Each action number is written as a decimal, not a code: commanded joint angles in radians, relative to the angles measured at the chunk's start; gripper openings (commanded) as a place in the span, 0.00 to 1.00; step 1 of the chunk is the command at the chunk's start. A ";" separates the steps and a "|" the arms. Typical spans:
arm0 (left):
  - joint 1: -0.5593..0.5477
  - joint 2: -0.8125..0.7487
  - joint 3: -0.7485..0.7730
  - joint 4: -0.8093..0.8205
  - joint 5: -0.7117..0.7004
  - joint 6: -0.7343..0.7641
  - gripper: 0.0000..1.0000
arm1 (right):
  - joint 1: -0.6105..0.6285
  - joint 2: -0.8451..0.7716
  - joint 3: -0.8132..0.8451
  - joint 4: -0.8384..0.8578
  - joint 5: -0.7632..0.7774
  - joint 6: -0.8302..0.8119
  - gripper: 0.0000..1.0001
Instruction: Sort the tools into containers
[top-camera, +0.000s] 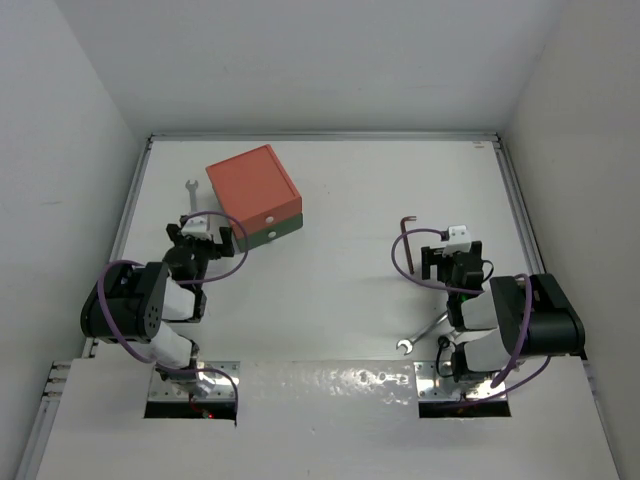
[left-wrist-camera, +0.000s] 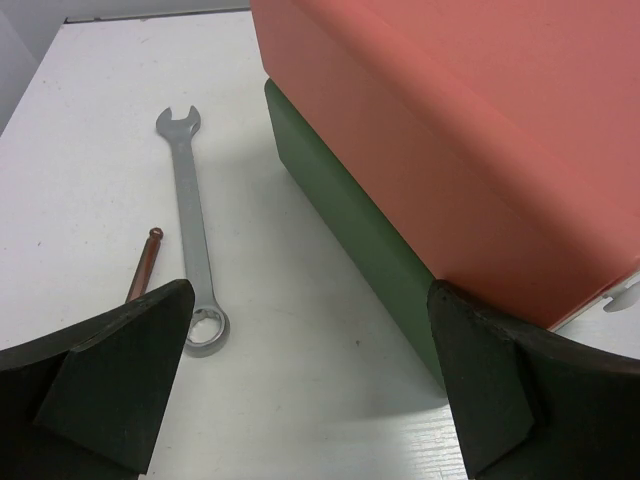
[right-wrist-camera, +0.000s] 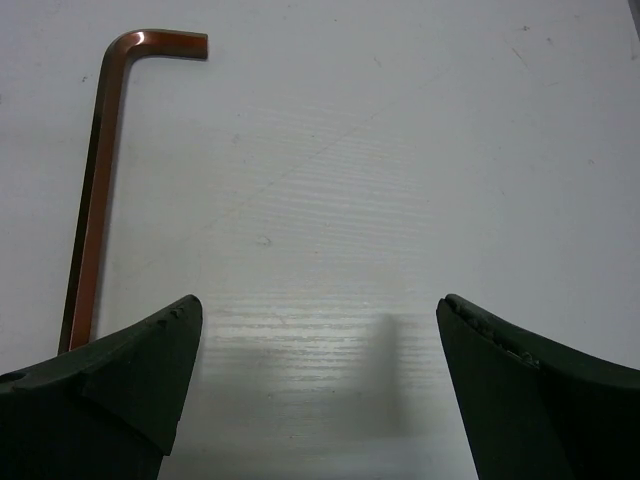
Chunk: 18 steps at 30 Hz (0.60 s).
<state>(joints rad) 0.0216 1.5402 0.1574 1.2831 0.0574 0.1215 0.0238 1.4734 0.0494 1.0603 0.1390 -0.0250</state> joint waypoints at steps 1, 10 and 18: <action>0.009 -0.015 0.019 0.058 0.016 -0.013 1.00 | 0.001 0.001 0.021 0.038 0.011 0.017 0.99; 0.014 -0.304 -0.005 -0.170 -0.132 -0.059 1.00 | -0.007 -0.278 0.242 -0.478 -0.047 0.074 0.99; 0.035 -0.894 0.112 -0.989 0.013 0.081 1.00 | 0.013 -0.305 0.660 -0.985 -0.265 0.051 0.90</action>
<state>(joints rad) 0.0448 0.7765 0.1864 0.7101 0.0040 0.1474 0.0223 1.1175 0.5526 0.3527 -0.0105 0.0368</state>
